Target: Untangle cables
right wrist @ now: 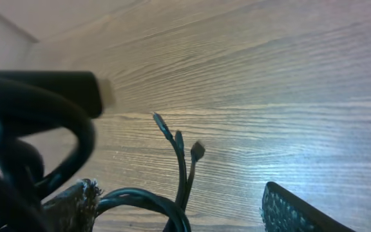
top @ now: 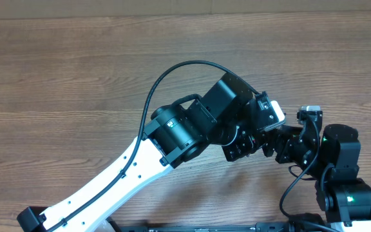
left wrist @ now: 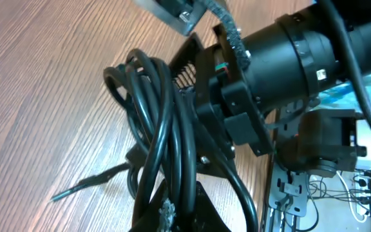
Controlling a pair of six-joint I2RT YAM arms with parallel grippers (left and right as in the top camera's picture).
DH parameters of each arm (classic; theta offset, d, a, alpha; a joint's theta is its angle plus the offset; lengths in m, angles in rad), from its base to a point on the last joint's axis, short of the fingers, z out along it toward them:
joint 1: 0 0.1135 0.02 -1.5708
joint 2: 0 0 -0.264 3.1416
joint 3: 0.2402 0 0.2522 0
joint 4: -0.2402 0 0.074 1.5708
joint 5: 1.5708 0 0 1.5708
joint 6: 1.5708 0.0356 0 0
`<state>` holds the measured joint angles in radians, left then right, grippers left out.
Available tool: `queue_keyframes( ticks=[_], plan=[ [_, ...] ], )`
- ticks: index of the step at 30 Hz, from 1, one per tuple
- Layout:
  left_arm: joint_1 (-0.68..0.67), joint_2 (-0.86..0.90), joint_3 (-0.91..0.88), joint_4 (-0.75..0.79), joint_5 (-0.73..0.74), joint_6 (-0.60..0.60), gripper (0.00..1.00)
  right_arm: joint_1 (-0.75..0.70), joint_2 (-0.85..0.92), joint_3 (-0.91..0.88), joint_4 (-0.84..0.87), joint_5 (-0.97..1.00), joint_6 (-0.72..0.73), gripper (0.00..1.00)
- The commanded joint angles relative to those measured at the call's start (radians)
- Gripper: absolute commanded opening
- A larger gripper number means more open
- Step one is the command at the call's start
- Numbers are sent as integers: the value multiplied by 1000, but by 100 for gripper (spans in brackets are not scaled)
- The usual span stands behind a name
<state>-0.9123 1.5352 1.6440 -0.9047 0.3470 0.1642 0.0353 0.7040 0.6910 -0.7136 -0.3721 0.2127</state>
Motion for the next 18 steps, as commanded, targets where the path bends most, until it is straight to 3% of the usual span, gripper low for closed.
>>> queue_keyframes(
  ticks=[1,6,9,18],
  plan=[
    [33,-19,14,-3,-39,-76,4,-3,8,11,-34,194,88,79],
    [103,-19,14,-24,-147,-261,4,-3,8,12,-45,229,130,79],
    [130,-19,14,-26,-147,-309,4,-3,8,12,-33,208,129,79],
    [147,-19,14,-26,-145,-329,4,-3,8,12,24,13,-5,85]
  ],
)
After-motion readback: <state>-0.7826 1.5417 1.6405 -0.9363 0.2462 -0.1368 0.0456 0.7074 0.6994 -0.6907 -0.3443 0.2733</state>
